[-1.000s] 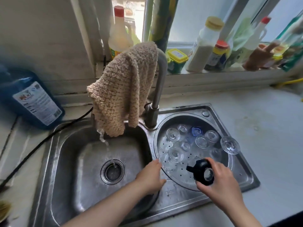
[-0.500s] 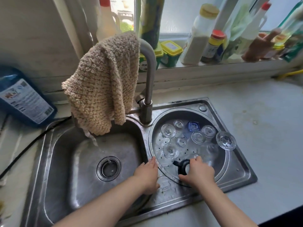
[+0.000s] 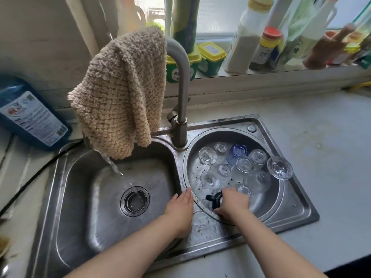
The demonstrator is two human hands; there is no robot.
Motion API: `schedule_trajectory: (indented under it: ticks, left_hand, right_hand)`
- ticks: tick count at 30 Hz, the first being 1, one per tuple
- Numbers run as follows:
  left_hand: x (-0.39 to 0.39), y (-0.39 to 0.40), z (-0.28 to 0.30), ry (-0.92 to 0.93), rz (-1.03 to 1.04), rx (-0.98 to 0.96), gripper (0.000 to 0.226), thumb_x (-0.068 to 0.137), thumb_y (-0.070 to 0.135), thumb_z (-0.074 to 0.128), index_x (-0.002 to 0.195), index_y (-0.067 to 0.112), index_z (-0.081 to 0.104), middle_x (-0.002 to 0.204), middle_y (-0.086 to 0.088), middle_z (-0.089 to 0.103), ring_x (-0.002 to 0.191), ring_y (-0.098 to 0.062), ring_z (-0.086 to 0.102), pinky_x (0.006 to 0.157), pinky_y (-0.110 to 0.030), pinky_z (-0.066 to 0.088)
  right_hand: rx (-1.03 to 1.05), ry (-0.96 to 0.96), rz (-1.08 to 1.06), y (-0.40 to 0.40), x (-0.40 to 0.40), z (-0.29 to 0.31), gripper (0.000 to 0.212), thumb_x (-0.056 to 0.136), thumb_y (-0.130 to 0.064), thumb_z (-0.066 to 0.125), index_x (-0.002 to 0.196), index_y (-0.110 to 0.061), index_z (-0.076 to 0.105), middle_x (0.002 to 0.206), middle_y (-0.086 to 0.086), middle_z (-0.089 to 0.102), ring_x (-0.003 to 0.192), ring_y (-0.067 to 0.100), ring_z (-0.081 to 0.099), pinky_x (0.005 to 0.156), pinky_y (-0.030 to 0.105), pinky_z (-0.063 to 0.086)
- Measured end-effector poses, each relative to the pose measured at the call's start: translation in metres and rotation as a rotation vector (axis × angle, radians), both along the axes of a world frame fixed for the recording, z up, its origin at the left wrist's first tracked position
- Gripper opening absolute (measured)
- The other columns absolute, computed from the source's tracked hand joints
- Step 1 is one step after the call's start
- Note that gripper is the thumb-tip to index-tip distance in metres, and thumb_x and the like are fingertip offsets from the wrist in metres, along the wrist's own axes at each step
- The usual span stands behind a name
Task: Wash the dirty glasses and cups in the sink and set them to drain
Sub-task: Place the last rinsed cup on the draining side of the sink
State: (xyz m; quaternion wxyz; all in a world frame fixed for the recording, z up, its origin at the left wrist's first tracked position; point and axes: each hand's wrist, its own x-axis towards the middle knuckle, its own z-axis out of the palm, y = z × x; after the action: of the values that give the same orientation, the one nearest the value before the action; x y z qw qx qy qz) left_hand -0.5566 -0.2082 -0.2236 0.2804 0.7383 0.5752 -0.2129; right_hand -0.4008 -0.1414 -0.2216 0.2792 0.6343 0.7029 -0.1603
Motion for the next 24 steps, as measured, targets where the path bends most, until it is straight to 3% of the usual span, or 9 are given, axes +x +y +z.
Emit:
schedule_trajectory:
  ticks: [9, 13, 16, 19, 21, 24]
  left_hand:
    - [-0.015, -0.002, 0.004, -0.112, 0.034, -0.026, 0.085, 0.095, 0.035, 0.049, 0.152, 0.010, -0.009, 0.159, -0.004, -0.020, 0.148, -0.013, -0.011, 0.121, -0.039, -0.002]
    - [-0.020, -0.006, 0.002, -0.170, 0.093, -0.018, 0.082, 0.094, 0.035, 0.049, 0.154, 0.015, -0.003, 0.160, 0.002, -0.017, 0.148, -0.012, -0.005, 0.120, -0.044, 0.000]
    - [-0.025, -0.008, 0.002, -0.250, 0.245, -0.009, 0.072, 0.095, 0.041, 0.048, 0.154, 0.017, 0.014, 0.162, 0.001, -0.001, 0.148, -0.018, 0.013, 0.120, -0.042, 0.016]
    - [-0.031, -0.017, 0.010, -0.335, 0.487, 0.036, 0.064, 0.094, 0.048, 0.049, 0.148, 0.021, 0.030, 0.157, -0.001, 0.026, 0.142, -0.020, 0.029, 0.115, -0.036, 0.029]
    - [-0.040, -0.021, 0.019, -0.388, 0.679, 0.147, 0.055, 0.093, 0.047, 0.050, 0.141, 0.020, 0.043, 0.146, 0.000, 0.045, 0.133, -0.018, 0.043, 0.109, -0.029, 0.035]
    - [-0.057, -0.018, 0.038, -0.429, 0.911, 0.277, 0.044, 0.094, 0.040, 0.054, 0.131, 0.016, 0.054, 0.133, 0.002, 0.057, 0.121, -0.015, 0.053, 0.097, -0.022, 0.039]
  right_hand:
    - [-0.022, 0.086, -0.009, -0.003, 0.007, -0.009, 0.066, 0.079, -0.057, 0.063, 0.129, -0.019, 0.042, 0.134, 0.005, 0.044, 0.121, 0.023, 0.050, 0.090, 0.035, 0.044]
    - [0.033, 0.095, 0.012, -0.012, 0.009, 0.012, 0.044, 0.088, -0.054, 0.051, 0.115, -0.019, 0.054, 0.124, 0.002, 0.056, 0.115, 0.022, 0.055, 0.085, 0.032, 0.044]
    - [0.180, 0.249, 0.022, -0.006, 0.002, 0.044, 0.026, 0.092, -0.043, 0.048, 0.103, -0.024, 0.063, 0.109, -0.003, 0.067, 0.105, 0.020, 0.061, 0.079, 0.029, 0.045]
    - [0.210, 0.628, -0.049, 0.022, -0.018, 0.072, 0.021, 0.092, -0.031, 0.054, 0.107, -0.024, 0.067, 0.105, -0.008, 0.069, 0.099, 0.012, 0.063, 0.085, 0.030, 0.050]
    - [0.236, 0.745, -0.007, 0.052, -0.041, 0.083, 0.024, 0.092, -0.023, 0.054, 0.113, -0.020, 0.066, 0.111, -0.005, 0.068, 0.102, 0.014, 0.063, 0.092, 0.033, 0.049]
    - [0.249, 0.779, 0.063, 0.106, -0.075, 0.085, 0.036, 0.092, -0.011, 0.048, 0.127, -0.015, 0.056, 0.128, 0.002, 0.060, 0.114, 0.020, 0.057, 0.100, 0.034, 0.043]
